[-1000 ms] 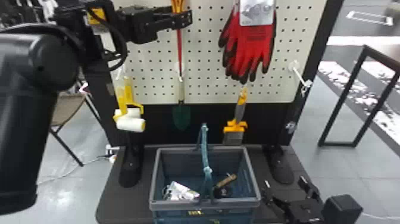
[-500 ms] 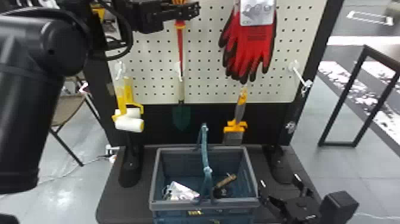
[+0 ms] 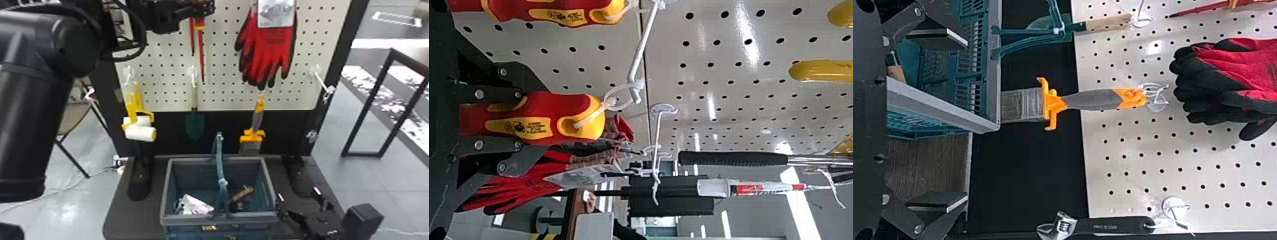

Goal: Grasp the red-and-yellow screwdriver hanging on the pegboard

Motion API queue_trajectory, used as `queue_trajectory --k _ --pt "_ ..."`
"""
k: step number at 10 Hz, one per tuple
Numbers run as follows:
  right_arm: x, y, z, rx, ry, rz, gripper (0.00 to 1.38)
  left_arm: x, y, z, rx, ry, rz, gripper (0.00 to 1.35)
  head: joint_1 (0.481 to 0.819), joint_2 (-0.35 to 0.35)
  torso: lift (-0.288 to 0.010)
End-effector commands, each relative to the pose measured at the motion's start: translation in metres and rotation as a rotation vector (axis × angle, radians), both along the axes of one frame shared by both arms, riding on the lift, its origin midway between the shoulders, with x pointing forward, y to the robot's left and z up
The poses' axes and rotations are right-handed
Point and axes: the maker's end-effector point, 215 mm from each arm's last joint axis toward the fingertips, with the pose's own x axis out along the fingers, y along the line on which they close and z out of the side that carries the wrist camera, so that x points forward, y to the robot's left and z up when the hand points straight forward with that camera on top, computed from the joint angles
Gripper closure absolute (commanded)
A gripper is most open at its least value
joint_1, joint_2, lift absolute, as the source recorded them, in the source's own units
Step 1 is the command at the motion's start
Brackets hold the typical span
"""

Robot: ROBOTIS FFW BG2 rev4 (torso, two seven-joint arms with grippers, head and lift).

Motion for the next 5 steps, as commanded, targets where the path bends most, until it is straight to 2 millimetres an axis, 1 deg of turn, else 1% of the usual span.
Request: queue_trajectory --k 1,3,5 --pt "-0.0003 -0.0001 -0.0003 0.000 0.001 0.002 0.21 0.0007 0.0013 -0.0008 -0.002 0.001 0.001 1.22 0.549 0.000 -0.100" --pt "-0.0004 0.0002 -0.0002 0.002 0.001 0.003 0.21 0.0016 0.0010 -0.0061 -0.013 0.016 -0.007 1.21 0.549 0.000 -0.100" --pt "-0.0004 -0.0002 -0.0003 0.000 0.001 0.003 0.21 0.0020 0.0005 -0.0066 -0.017 0.018 -0.009 1.20 0.549 0.000 -0.100"
